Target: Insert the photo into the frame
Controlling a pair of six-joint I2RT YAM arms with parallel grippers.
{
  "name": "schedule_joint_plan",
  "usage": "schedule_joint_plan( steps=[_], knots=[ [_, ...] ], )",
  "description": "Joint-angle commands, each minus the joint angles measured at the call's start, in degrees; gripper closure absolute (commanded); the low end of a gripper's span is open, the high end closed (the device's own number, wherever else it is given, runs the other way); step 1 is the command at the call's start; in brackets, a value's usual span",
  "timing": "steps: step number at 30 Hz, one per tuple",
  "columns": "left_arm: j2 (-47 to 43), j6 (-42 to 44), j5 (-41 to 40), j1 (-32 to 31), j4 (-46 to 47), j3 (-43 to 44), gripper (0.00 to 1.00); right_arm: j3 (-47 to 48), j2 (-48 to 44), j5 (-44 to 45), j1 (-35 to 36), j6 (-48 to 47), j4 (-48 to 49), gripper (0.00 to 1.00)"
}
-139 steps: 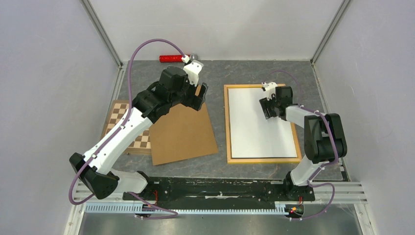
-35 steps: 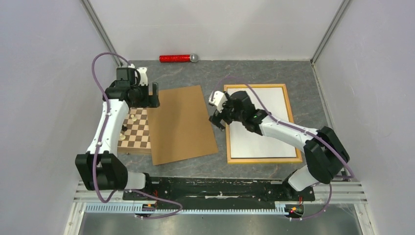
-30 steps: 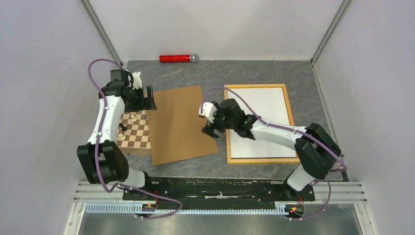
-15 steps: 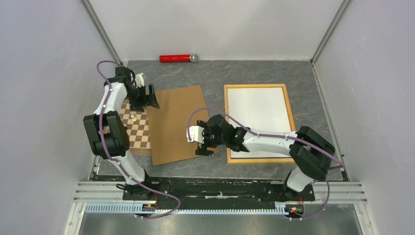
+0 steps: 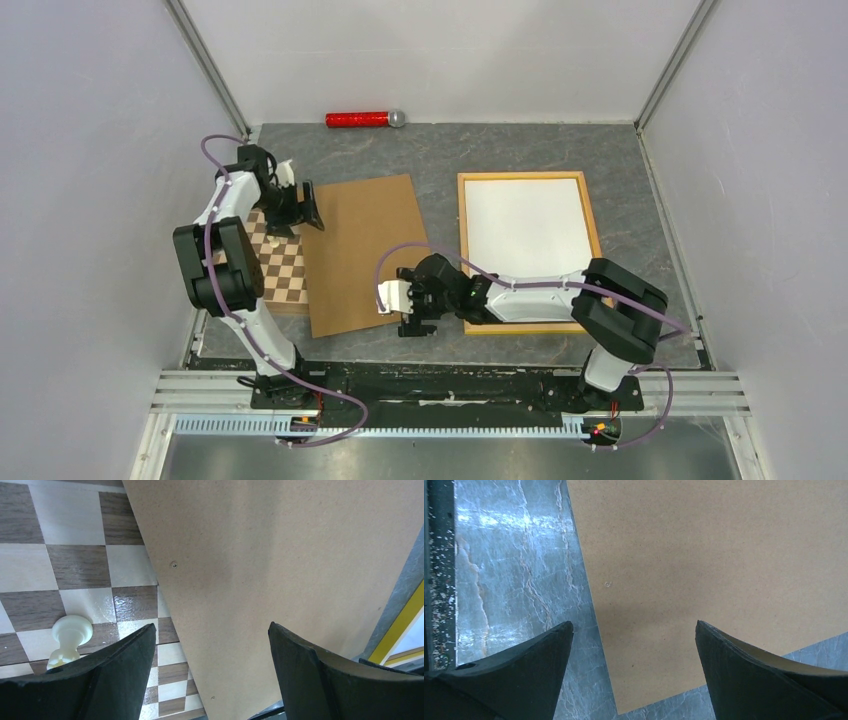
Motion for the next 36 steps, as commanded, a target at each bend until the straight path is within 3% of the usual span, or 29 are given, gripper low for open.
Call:
schedule_joint_plan(
  steps=[1, 22, 36],
  knots=[
    [-1.5, 2.9, 0.9, 0.6, 1.6, -0.7, 0.11, -1.0, 1.5, 2.4, 0.3, 0.9, 4.8, 0.05],
    [4.7, 5.4, 8.5, 2.0, 4.1, -2.9, 0.12, -2.8, 4.0, 5.0, 0.3, 2.3, 8.1, 0.06],
    [5.4, 6.4, 20.3, 2.5, 5.0, -5.6, 0.14, -3.7, 4.5, 5.1, 0.3, 3.2, 8.6, 0.06]
  ],
)
